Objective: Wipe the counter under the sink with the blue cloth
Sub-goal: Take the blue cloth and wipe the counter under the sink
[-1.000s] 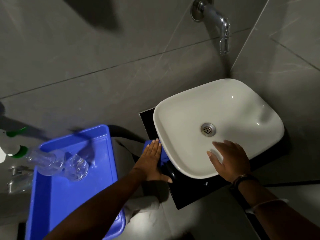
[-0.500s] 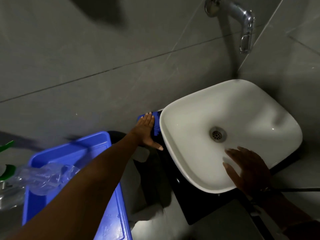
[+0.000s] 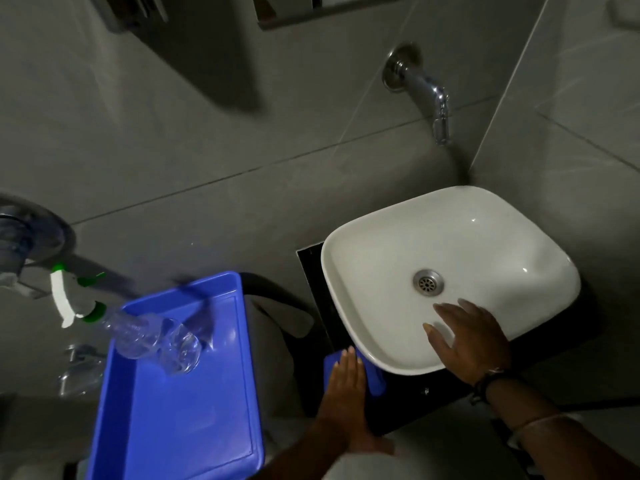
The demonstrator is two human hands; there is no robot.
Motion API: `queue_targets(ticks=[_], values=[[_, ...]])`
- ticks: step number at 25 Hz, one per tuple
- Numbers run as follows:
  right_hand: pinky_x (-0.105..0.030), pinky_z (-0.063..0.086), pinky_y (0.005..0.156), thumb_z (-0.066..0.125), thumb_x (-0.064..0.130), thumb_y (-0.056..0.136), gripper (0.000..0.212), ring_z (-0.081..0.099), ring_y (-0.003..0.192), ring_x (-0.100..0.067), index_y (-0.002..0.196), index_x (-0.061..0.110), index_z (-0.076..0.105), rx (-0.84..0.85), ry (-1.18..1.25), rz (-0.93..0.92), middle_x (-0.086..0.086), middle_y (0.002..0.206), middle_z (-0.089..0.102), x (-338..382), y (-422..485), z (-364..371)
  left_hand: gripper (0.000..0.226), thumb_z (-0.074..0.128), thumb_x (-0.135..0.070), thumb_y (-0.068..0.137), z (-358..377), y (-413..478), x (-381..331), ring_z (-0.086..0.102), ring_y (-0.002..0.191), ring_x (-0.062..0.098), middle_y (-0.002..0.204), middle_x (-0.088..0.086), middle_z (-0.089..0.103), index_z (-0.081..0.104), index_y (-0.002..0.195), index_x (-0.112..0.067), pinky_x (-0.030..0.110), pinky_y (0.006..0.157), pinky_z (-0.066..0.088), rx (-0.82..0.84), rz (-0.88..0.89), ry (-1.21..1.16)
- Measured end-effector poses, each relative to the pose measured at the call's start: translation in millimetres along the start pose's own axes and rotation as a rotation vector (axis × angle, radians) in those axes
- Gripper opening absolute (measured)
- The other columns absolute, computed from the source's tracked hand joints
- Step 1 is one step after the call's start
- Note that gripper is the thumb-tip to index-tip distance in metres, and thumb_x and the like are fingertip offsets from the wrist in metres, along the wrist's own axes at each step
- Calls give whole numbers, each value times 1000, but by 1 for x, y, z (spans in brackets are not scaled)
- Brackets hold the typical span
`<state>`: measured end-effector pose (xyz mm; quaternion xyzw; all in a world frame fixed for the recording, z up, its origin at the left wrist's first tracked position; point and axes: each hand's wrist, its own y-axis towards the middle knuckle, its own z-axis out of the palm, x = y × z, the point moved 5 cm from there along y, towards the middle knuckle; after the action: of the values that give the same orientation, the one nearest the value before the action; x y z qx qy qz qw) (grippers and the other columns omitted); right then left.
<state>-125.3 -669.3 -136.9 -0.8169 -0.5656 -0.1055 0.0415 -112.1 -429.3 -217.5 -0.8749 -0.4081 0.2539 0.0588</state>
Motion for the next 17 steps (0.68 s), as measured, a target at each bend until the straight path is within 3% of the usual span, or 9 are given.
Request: queue_targets(ticks=[2, 3, 4, 5, 7, 8, 11, 13, 17], values=[[-47, 41, 103, 38, 60, 79, 65, 54, 123, -33, 116, 15, 66, -17, 2, -12, -5, 120, 69, 2, -1, 0, 131, 58, -91, 57, 6, -17, -35, 18, 150, 28, 161, 21, -10, 29, 151, -4, 37, 119, -15, -1, -3, 46], [-47, 39, 104, 38, 60, 79, 66, 52, 125, -33, 117, 14, 66, -13, 5, -5, -7, 123, 68, 3, 0, -2, 120, 58, -90, 57, 15, -31, -53, 34, 145, 27, 159, 19, -20, 42, 145, -10, 39, 121, -7, 198, 9, -13], [-47, 37, 106, 39, 59, 80, 66, 49, 128, -33, 120, 12, 64, -7, 9, 1, -9, 127, 65, 4, 2, -5, 114, 60, -89, 57, 15, -39, -69, 37, 143, 25, 157, 20, -26, 48, 142, -14, 37, 121, -3, 244, 18, -35], [-47, 34, 109, 40, 57, 82, 64, 46, 131, -32, 122, 12, 62, -10, 24, 12, -10, 132, 61, 6, 0, -10, 114, 62, -87, 59, 12, -49, -74, 22, 148, 25, 158, 19, -27, 43, 144, -14, 35, 120, -11, 254, 2, -77], [-47, 30, 112, 40, 51, 87, 56, 41, 133, -33, 123, 14, 59, -97, 145, 13, -12, 140, 52, 5, -14, -18, 116, 59, -82, 72, 0, -53, -74, -16, 148, 26, 161, 12, -23, 18, 156, -13, 31, 117, -20, 64, -75, -57], [-46, 30, 112, 40, 46, 89, 49, 40, 132, -31, 123, 16, 58, -178, 248, 7, -10, 142, 48, 3, -31, -19, 108, 58, -77, 77, -11, -59, -71, -10, 151, 27, 161, 11, -15, 20, 155, -13, 35, 121, -11, 4, -60, -128], [-40, 33, 107, 42, 42, 89, 39, 45, 126, -30, 121, 22, 55, -245, 360, -74, -5, 142, 43, 13, -109, 9, 75, 61, -62, 83, -50, -84, -35, 35, 145, 28, 158, 11, 31, 55, 138, -11, 47, 119, 21, -499, -79, -250], [-41, 30, 108, 45, 47, 86, 50, 47, 129, -34, 126, 19, 54, -97, 258, -194, -8, 148, 42, 44, -147, 46, 77, 47, -65, 88, -81, -73, -21, 21, 150, 22, 162, 8, 25, 46, 144, -13, 46, 121, 14, -643, -109, -260], [-40, 9, 112, 45, 69, 75, 83, 28, 138, -30, 138, 15, 47, 239, 112, -240, -11, 148, 42, 106, -158, 89, 98, 25, -78, 87, -129, 18, -39, -18, 151, 20, 165, 11, -13, -1, 157, -14, 38, 120, -13, -501, -145, -166]])
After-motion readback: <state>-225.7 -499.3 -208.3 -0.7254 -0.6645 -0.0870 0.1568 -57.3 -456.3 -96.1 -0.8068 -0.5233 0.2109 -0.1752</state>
